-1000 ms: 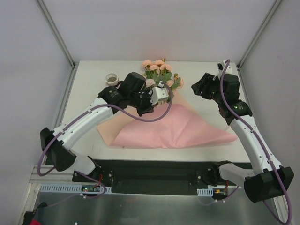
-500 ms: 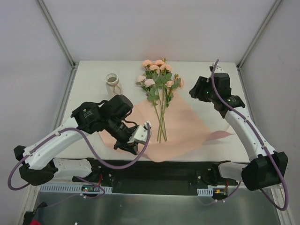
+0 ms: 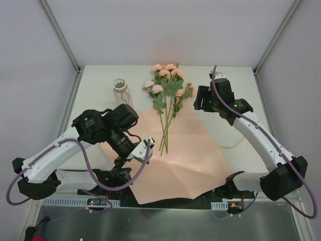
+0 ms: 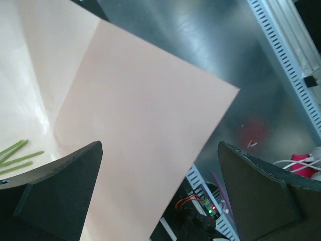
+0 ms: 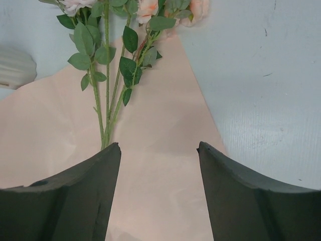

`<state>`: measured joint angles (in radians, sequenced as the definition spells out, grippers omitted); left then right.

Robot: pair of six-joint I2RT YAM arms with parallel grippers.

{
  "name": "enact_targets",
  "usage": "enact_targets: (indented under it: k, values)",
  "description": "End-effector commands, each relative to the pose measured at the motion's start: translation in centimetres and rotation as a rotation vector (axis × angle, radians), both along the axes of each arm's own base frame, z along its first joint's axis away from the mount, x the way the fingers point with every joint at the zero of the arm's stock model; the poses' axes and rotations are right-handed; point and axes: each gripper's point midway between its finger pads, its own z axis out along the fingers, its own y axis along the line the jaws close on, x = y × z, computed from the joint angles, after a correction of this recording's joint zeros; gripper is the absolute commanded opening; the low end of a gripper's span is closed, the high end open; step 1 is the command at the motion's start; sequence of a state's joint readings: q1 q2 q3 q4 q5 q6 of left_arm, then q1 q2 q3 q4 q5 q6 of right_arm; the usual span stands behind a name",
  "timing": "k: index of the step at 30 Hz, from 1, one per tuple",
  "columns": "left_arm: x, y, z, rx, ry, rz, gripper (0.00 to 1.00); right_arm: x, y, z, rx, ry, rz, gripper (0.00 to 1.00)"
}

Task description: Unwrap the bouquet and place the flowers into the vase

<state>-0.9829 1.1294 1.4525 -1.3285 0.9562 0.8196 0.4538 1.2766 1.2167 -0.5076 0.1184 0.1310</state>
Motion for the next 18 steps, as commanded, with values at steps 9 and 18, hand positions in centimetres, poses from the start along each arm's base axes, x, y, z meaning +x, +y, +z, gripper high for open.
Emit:
enact_targets:
  k: [9,18]
  values:
    - [5.8,0.9,4.4,0.005,-0.322,0.317,0.99,1.3,5.0,-1.9,-0.081,0.087,-0.062,0.67]
    - [19.6,4.9,4.7,0.117,-0.263,0.951,0.99,6.4,8.6,-8.0,-0.073,0.108,-0.129,0.64]
